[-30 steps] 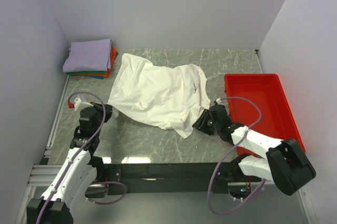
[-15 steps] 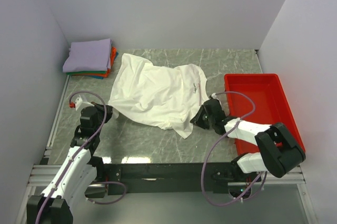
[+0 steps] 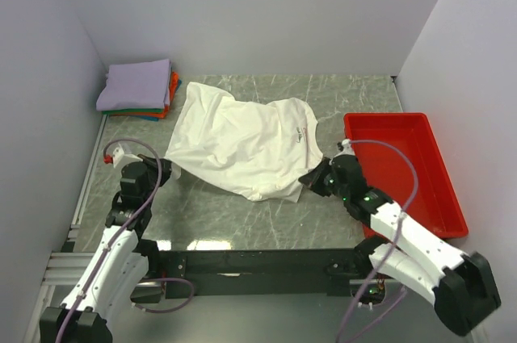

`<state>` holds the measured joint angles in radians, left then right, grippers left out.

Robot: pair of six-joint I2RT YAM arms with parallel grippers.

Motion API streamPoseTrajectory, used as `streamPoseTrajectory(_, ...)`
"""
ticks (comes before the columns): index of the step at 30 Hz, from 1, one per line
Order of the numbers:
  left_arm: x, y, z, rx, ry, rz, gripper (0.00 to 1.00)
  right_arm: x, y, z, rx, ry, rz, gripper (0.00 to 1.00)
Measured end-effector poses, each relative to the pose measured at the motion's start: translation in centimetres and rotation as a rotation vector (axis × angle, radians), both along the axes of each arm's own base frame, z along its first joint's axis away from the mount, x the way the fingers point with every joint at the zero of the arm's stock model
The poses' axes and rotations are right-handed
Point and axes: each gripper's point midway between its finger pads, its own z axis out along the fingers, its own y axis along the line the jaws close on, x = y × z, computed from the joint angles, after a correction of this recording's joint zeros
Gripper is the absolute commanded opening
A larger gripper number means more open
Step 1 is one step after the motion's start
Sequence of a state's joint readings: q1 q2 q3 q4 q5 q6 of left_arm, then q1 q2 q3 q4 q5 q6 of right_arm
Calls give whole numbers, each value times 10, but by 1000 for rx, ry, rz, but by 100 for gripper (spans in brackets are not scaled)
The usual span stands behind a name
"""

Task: Fold and stack the t-shirts
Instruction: Flatten the tshirt out

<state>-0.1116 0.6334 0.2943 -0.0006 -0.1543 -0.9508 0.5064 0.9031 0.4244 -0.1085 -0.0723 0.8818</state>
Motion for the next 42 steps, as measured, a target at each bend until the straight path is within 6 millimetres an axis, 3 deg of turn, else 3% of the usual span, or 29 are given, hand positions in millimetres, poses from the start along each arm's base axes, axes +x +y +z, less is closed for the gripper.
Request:
streamPoseTrajectory(3,0,0,16,0,-25,-1,1,0,-6,41,20,-85,-19,0)
streamPoseTrajectory(9,-6,5,73,23,-114,11,1,-5,-33,156,39,-302,-94,0)
streamPoseTrajectory(14,-17,10,150,74,-237,10,1,-24,-59,248,52,-457,-149,0)
streamPoseTrajectory(19,-39,13,258,128,-419,3,1,-57,-84,349,108,-647,-181,0)
streamPoseTrajectory(22,-58,14,311,148,-534,-5,1,-85,-101,405,145,-769,-192,0)
streamPoseTrajectory(25,-74,13,353,165,-628,-14,1,-99,-111,443,160,-853,-200,0)
streamPoseTrajectory(27,-77,13,368,171,-665,-13,1,-98,-112,456,153,-880,-206,0)
streamPoseTrajectory(31,-55,13,378,186,-681,0,1,-64,-99,464,97,-871,-215,0)
streamPoseTrajectory(34,-17,12,371,190,-654,14,1,-14,-79,458,33,-830,-219,0)
streamPoseTrajectory(37,35,8,356,199,-603,20,1,51,-66,444,-8,-783,-227,0)
streamPoseTrajectory(38,57,7,349,206,-578,19,1,65,-67,443,-6,-780,-237,0)
streamPoseTrajectory(42,142,2,334,234,-519,7,1,157,-62,425,12,-710,-232,0)
